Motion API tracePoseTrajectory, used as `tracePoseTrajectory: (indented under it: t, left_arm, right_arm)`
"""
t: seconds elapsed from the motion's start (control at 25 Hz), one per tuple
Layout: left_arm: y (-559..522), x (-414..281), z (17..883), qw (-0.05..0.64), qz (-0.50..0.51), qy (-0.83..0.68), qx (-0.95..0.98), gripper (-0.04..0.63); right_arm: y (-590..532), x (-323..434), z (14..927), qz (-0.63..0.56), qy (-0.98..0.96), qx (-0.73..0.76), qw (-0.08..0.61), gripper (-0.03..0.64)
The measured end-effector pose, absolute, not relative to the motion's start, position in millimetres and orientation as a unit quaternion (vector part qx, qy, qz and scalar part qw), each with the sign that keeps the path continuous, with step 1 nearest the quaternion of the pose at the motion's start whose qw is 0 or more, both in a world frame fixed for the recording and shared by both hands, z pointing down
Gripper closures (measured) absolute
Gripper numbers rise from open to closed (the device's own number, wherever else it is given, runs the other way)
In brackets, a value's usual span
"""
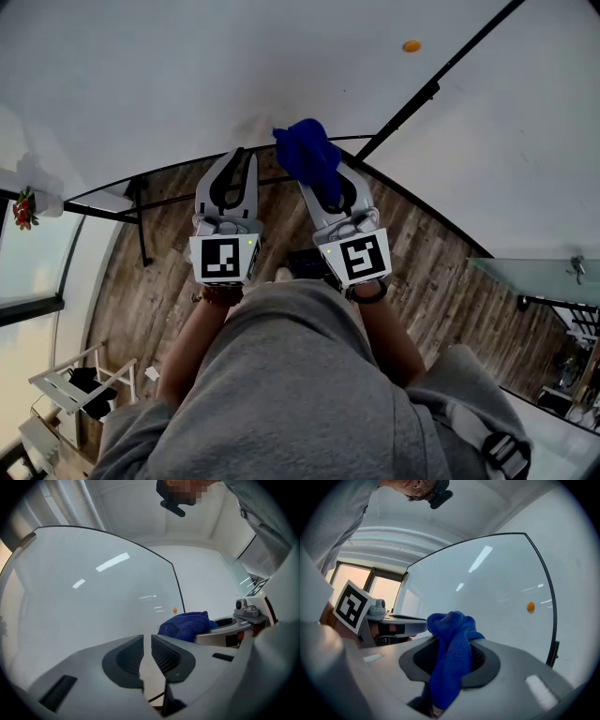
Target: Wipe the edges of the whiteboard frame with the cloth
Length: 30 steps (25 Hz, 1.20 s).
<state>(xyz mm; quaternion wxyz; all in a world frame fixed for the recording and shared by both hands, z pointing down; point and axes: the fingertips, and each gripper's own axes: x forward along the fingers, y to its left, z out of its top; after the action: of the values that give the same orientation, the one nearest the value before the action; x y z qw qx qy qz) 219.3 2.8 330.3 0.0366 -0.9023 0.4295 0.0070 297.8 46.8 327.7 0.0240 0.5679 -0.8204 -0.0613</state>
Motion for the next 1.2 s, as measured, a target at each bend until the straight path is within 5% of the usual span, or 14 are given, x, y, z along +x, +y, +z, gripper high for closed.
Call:
tracePoseTrajectory:
  t: [0.56, 1.2]
  left_arm:
    - [48, 231, 394, -0.012, -0.032, 0.418, -0.908, 0.537]
    - [69, 265, 411, -0.019, -0.062, 0.356, -0.932, 0.538]
  right_arm:
    - [78, 303, 380, -0.019, -0.781, 0.619, 0.078, 0.497]
    - [109, 386, 406, 0.041, -0.696, 0.715, 0.054, 0.499]
